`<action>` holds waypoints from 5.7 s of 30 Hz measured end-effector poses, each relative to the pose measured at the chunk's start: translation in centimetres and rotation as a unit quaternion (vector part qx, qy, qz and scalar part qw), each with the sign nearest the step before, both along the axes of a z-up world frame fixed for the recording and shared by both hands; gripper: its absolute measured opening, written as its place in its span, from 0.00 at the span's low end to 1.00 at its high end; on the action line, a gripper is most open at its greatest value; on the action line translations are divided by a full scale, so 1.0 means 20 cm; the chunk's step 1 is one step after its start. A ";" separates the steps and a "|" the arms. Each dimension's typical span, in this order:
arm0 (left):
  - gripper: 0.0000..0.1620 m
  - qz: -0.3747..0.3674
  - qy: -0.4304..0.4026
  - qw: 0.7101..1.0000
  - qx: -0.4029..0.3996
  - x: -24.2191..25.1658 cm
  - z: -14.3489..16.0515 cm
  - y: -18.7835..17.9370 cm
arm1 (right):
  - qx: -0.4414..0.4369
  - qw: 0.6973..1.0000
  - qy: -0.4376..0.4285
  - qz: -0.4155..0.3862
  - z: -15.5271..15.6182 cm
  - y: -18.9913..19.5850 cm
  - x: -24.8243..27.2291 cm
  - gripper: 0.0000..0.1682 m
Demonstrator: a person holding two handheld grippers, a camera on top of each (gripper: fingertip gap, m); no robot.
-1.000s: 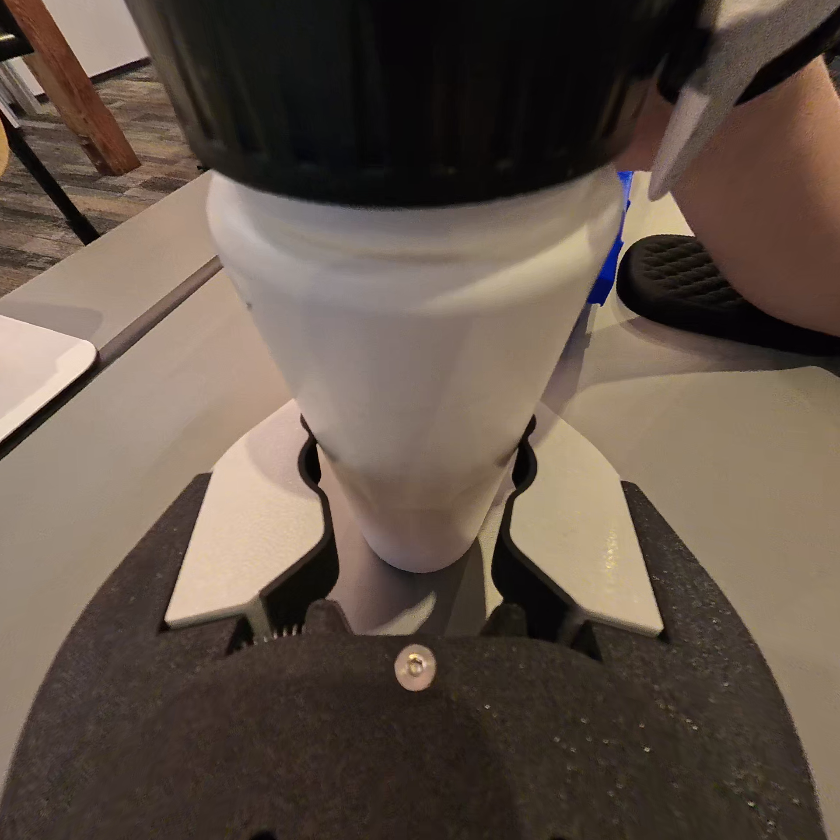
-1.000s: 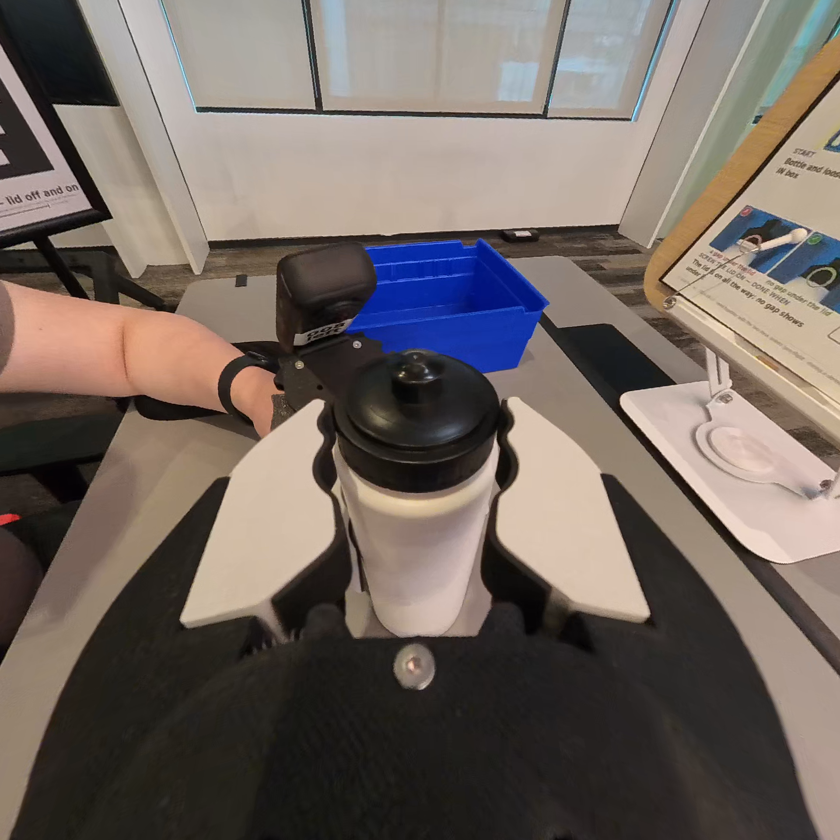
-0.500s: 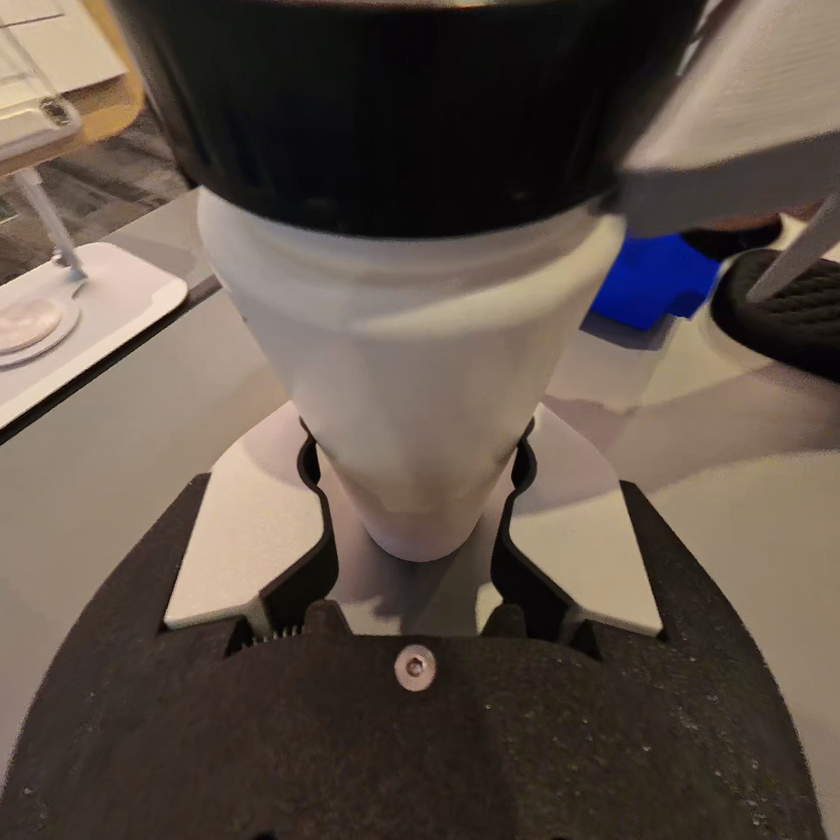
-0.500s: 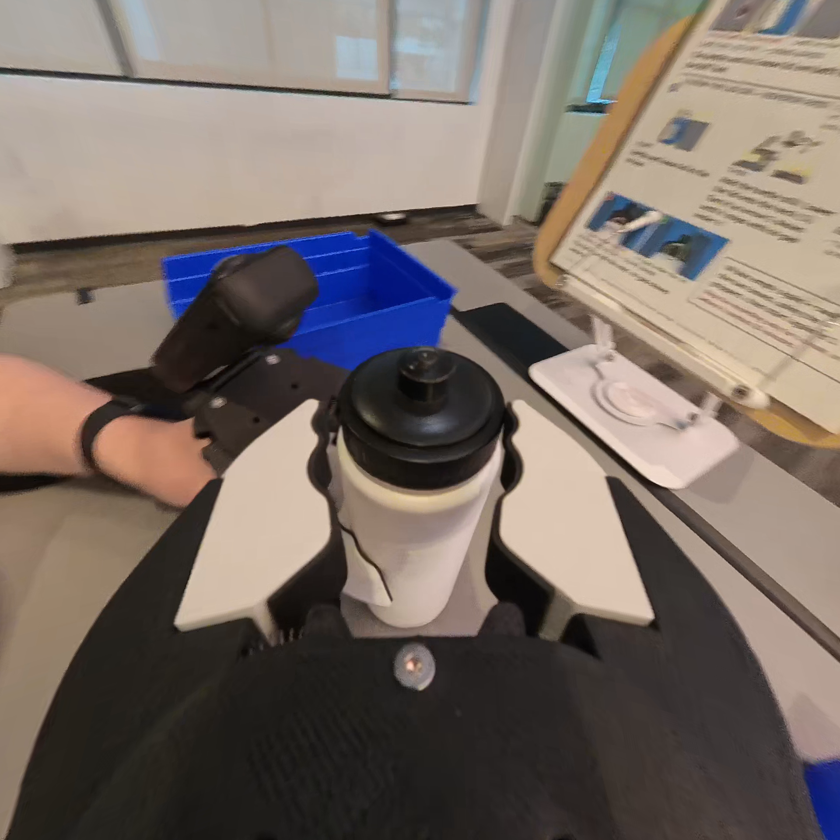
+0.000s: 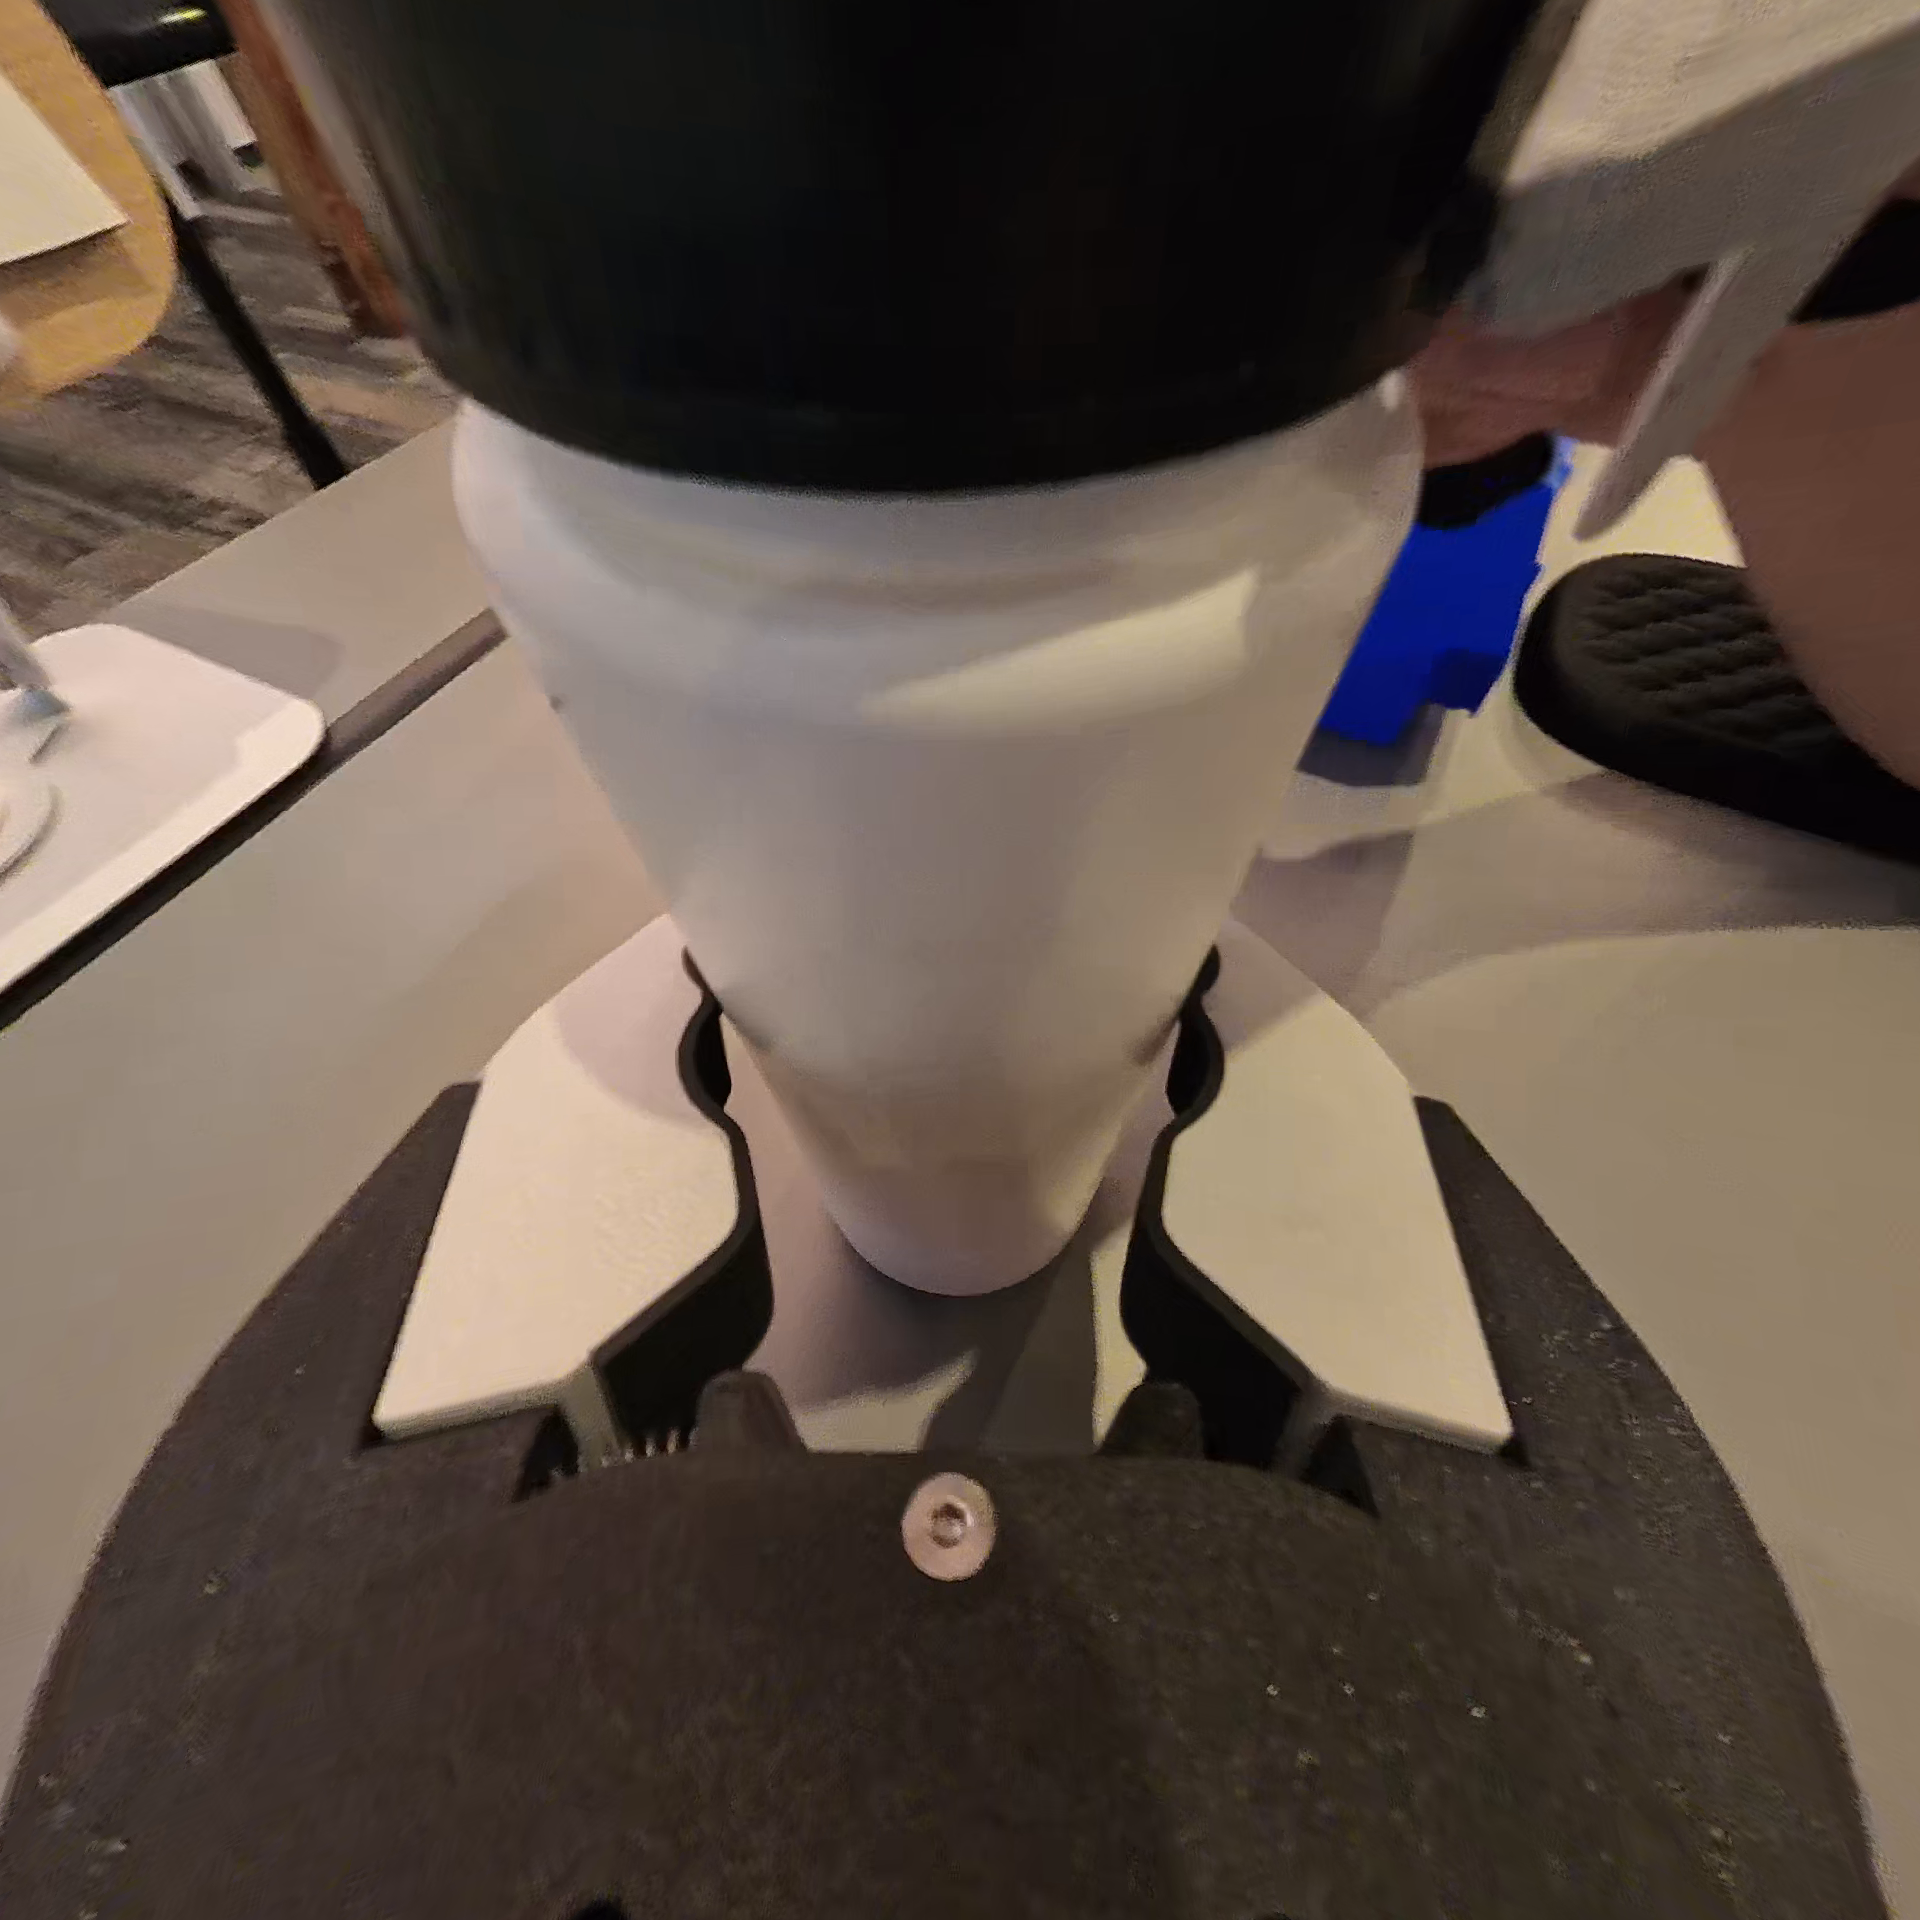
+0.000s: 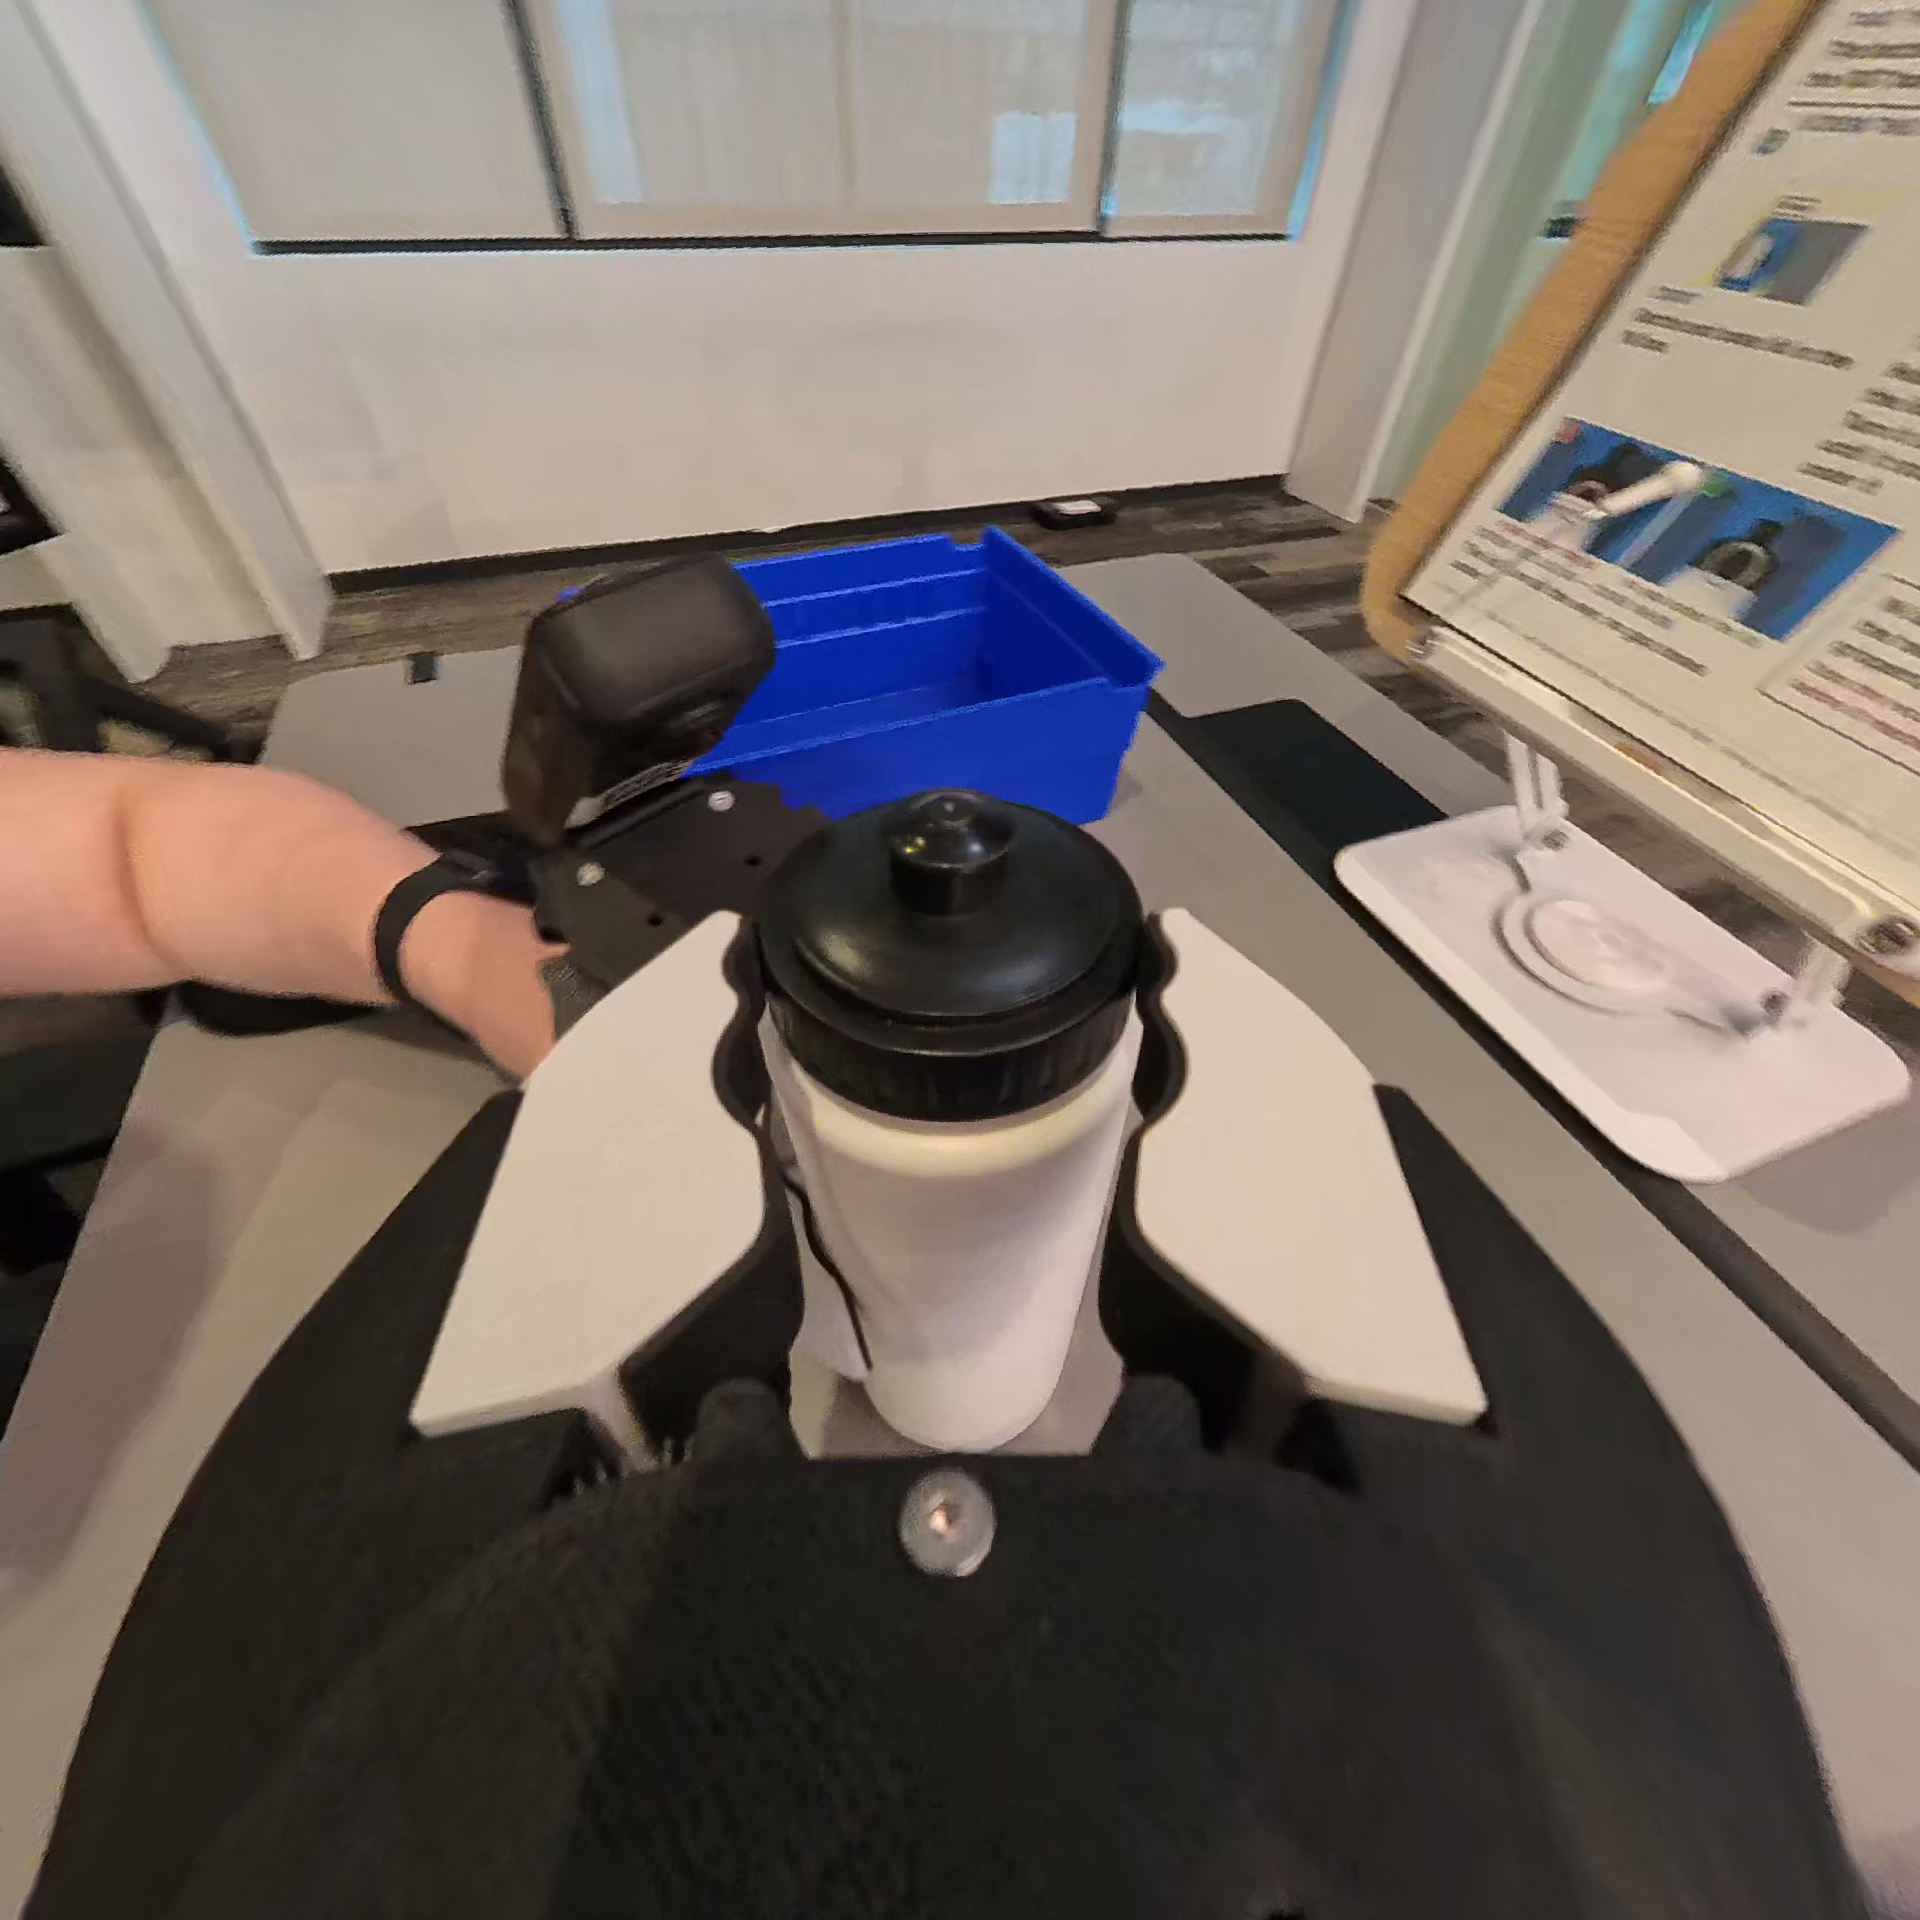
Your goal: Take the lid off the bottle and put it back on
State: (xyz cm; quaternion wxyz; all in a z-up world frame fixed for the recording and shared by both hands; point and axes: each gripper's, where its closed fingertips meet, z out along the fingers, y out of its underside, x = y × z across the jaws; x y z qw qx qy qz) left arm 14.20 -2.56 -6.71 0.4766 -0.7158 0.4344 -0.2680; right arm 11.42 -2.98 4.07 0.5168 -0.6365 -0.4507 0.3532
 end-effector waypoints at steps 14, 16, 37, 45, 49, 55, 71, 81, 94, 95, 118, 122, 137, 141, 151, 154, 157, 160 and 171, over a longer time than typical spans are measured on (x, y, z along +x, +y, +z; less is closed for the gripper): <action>0.52 -0.029 -0.001 1.000 -0.004 0.00 0.00 -0.01 | 0.011 0.998 0.012 0.058 0.06 -0.04 0.05 0.46; 0.52 -0.041 0.000 0.999 -0.004 0.01 0.00 -0.03 | 0.003 0.996 0.019 0.082 0.06 -0.05 0.07 0.46; 0.52 0.024 0.024 0.999 -0.016 -0.05 -0.01 0.02 | 0.012 0.998 0.005 -0.060 0.03 0.00 -0.03 0.43; 0.52 -0.071 0.017 0.997 -0.013 0.03 -0.01 -0.08 | -0.016 0.995 0.027 0.100 0.06 -0.06 0.07 0.46; 0.52 -0.079 0.020 0.997 -0.009 0.05 -0.01 -0.10 | 0.004 0.994 -0.020 0.110 -0.02 -0.09 0.02 0.44; 0.52 -0.012 0.024 1.000 -0.016 0.00 -0.01 -0.03 | -0.009 1.000 -0.012 -0.001 -0.02 0.00 -0.01 0.44; 0.52 -0.020 0.029 0.999 -0.020 0.00 -0.01 -0.04 | -0.009 0.993 0.073 0.088 0.07 -0.05 0.02 0.47; 0.52 -0.026 0.030 0.999 -0.019 0.01 -0.01 -0.05 | 0.029 0.995 0.027 0.089 0.04 -0.06 0.02 0.49; 0.52 0.057 0.043 0.997 -0.027 -0.06 -0.02 0.02 | -0.006 0.997 0.024 -0.067 -0.02 0.04 -0.04 0.43; 0.52 0.065 0.042 0.997 -0.027 -0.07 -0.02 0.03 | -0.006 0.995 0.032 -0.094 -0.02 0.04 -0.04 0.43; 0.52 -0.043 0.030 0.999 -0.012 0.02 -0.01 -0.06 | 0.023 0.996 0.007 0.091 0.02 -0.07 0.04 0.41; 0.52 0.004 0.037 0.999 -0.019 -0.02 -0.02 -0.01 | 0.017 1.000 0.000 0.008 0.02 -0.01 0.01 0.41; 0.52 -0.055 0.026 0.998 -0.021 0.01 -0.02 -0.06 | 0.018 0.995 0.035 0.096 0.08 -0.07 0.07 0.47; 0.52 -0.076 0.025 0.997 -0.020 0.03 -0.02 -0.09 | 0.007 0.993 0.014 0.119 0.03 -0.09 0.05 0.46; 0.52 0.010 0.039 0.999 -0.028 -0.03 -0.02 -0.01 | -0.002 0.999 0.001 -0.054 0.00 0.02 -0.02 0.43; 0.51 0.043 0.042 0.998 -0.027 -0.05 -0.02 0.01 | 0.015 0.991 0.019 -0.132 0.00 0.03 -0.03 0.43; 0.52 0.048 0.047 0.997 -0.027 -0.06 -0.02 0.01 | 0.024 0.991 0.020 -0.133 0.01 0.03 -0.03 0.43; 0.52 0.029 0.042 0.998 -0.026 -0.05 -0.02 0.01 | 0.018 0.998 0.012 -0.058 0.02 0.01 -0.03 0.43; 0.52 -0.080 0.031 0.996 -0.019 0.06 -0.02 -0.12 | 0.031 0.991 -0.019 0.126 -0.02 -0.11 0.04 0.44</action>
